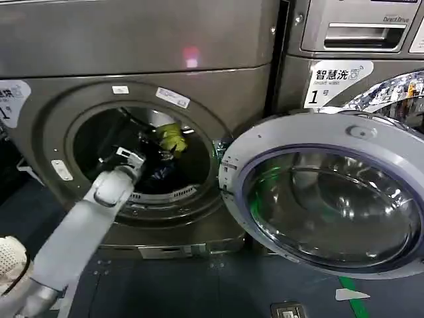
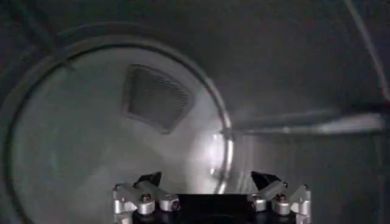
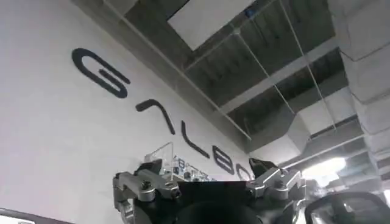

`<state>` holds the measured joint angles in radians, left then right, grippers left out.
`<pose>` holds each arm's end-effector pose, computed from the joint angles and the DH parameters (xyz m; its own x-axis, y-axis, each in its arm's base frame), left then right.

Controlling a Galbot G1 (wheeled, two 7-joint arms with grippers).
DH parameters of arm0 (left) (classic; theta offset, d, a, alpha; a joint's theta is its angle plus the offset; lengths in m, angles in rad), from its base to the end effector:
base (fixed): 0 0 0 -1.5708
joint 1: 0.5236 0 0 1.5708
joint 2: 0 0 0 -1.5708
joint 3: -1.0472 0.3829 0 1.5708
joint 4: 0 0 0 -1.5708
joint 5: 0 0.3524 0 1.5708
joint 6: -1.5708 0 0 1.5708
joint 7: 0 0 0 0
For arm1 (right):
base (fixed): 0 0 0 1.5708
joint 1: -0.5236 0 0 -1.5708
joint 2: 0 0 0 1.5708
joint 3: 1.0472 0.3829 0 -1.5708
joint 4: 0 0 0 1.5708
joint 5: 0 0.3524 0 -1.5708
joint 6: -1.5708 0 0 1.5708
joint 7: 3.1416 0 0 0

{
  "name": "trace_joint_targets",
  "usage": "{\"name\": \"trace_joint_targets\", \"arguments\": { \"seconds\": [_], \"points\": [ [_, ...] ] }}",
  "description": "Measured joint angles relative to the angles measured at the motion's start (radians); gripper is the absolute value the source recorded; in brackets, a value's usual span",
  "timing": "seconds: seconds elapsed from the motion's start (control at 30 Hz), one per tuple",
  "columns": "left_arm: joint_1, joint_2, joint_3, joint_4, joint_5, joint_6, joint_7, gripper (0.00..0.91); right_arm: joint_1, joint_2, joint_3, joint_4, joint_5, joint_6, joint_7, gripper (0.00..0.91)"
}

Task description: Grasp the clothes from the dryer.

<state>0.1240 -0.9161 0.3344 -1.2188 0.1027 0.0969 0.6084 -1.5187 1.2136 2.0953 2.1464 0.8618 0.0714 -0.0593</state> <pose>0.5711 0.1086 -0.1608 -0.7300 0.4722 0.4941 0.6354 0.2027 0.7451 -0.0346 -0.3438 -0.0673 -0.3736 0.5196 -0.7684 0.7650 0.6411 0.0616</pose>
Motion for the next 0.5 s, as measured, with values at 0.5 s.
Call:
{"name": "trace_joint_targets", "arguments": {
  "seconds": [0.5],
  "points": [
    [-0.199, -0.069, 0.194, 0.211, 0.124, -0.047, 0.122, 0.907, 0.003, 0.003, -0.01, 0.0, -0.008, 0.008, -0.006, 0.907]
  ]
}}
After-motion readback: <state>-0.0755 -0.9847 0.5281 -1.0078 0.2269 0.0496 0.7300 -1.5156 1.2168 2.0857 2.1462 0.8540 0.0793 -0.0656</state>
